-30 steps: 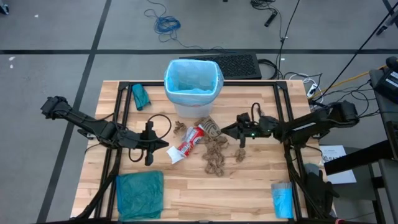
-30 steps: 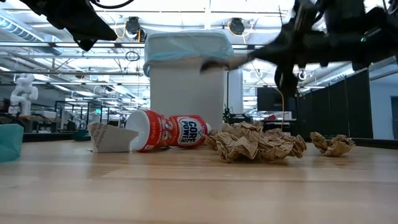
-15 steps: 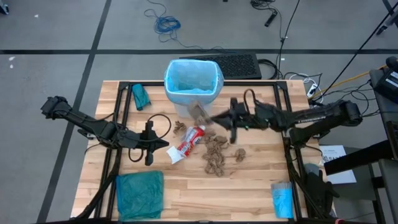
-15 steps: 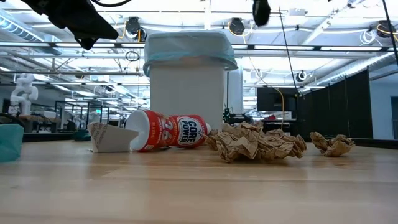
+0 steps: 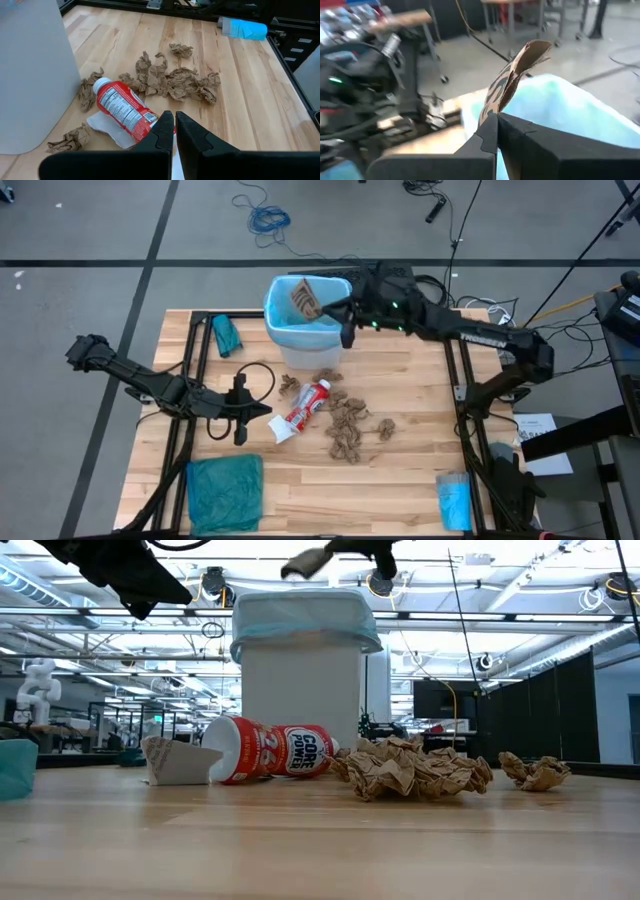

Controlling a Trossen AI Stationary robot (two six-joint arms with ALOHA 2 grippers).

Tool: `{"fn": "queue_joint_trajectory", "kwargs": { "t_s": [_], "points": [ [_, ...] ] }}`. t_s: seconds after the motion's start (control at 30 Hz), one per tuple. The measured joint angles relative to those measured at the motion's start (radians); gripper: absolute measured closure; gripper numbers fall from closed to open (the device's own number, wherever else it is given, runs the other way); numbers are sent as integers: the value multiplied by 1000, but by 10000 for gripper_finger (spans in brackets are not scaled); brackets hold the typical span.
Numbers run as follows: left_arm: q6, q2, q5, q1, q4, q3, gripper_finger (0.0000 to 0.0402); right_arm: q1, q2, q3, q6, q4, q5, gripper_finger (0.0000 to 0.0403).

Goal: Place trash/remove bag and relplace
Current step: Put the brown cardboard into the blue trash bag inside the white trash bin, then put the brown paper into the blue trash bag inside the white trash bin

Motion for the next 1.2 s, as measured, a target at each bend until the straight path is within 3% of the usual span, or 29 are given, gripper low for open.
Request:
{"fn": "queue_joint_trajectory", "kwargs": {
  "t_s": [0.4, 0.93, 1.2],
  "points": [
    [-8, 0, 0, 0, 0, 0, 384, -88, 121, 76, -11, -74, -3, 402],
    [-9, 0, 10, 0, 0, 0, 384, -92, 121, 76, 4, -74, -2, 339],
    [-9, 0, 12, 0, 0, 0, 384, -92, 121, 76, 14, -68, -2, 332]
  ]
}}
